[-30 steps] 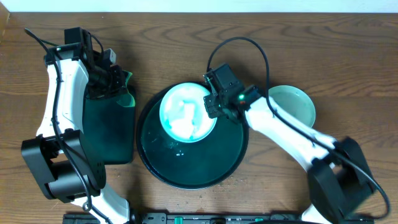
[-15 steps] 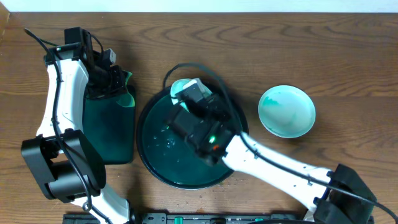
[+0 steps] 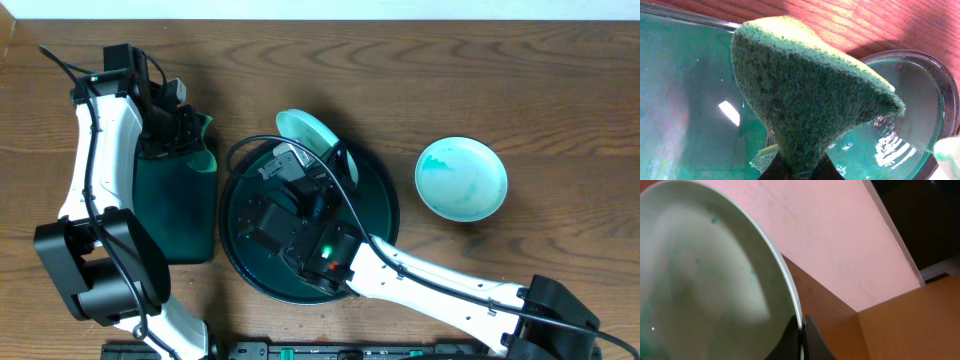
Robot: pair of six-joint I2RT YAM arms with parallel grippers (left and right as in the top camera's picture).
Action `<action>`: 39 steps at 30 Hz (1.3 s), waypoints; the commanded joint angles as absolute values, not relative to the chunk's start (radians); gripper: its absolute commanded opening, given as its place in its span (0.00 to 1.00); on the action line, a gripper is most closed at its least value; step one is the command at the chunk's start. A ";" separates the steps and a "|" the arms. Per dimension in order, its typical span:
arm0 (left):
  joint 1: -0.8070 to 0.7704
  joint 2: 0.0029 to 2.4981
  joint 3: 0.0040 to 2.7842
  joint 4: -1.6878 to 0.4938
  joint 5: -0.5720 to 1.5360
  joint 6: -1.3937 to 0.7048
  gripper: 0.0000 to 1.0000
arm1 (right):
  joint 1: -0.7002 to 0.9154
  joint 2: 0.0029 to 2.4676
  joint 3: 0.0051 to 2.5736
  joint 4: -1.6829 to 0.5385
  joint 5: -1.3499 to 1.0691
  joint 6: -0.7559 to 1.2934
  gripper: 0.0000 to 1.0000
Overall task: Clean dirty plates on tray and stack at the side
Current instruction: 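Lift the plate with the right gripper and tilt it off the tray, then carry the plate right and lower it onto the plate stack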
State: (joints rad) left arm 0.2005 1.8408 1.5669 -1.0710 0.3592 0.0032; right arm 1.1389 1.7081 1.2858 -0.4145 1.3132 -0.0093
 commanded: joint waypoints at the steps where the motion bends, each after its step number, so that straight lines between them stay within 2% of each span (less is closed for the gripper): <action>1: 0.201 1.835 1.573 -1.076 0.349 -0.002 0.07 | 1.119 1.687 1.298 -0.460 1.115 0.010 0.01; 2: 0.201 1.835 1.573 -1.076 0.349 -0.002 0.07 | 1.107 1.687 1.298 -0.491 0.994 0.077 0.01; 5: 0.201 1.835 1.572 -1.077 0.346 -0.002 0.07 | 1.079 1.678 1.298 -0.533 0.828 0.239 0.01; 9: 0.201 1.835 1.572 -1.076 0.345 -0.002 0.07 | 1.009 1.617 1.298 -0.537 0.520 0.300 0.01; 11: 0.201 1.835 1.572 -1.076 0.345 -0.002 0.07 | 0.923 1.565 1.298 -0.535 0.301 0.299 0.01; 18: 0.201 1.835 1.558 -1.076 0.312 -0.002 0.07 | 0.585 1.475 1.298 -0.594 -0.167 0.300 0.01; 27: 0.201 1.835 1.555 -1.076 0.241 -0.002 0.08 | 0.048 1.454 1.286 -0.892 -0.163 0.345 0.01; 31: 0.201 1.835 1.555 -1.076 0.200 -0.002 0.08 | -0.165 1.457 1.203 -0.926 -0.126 0.379 0.01; 34: 0.201 1.835 1.555 -1.076 0.173 -0.004 0.07 | -0.259 1.459 1.107 -0.888 -0.102 0.404 0.01; 39: 0.201 1.835 1.555 -1.076 0.163 -0.006 0.07 | -0.299 1.459 0.967 -0.765 -0.103 0.404 0.01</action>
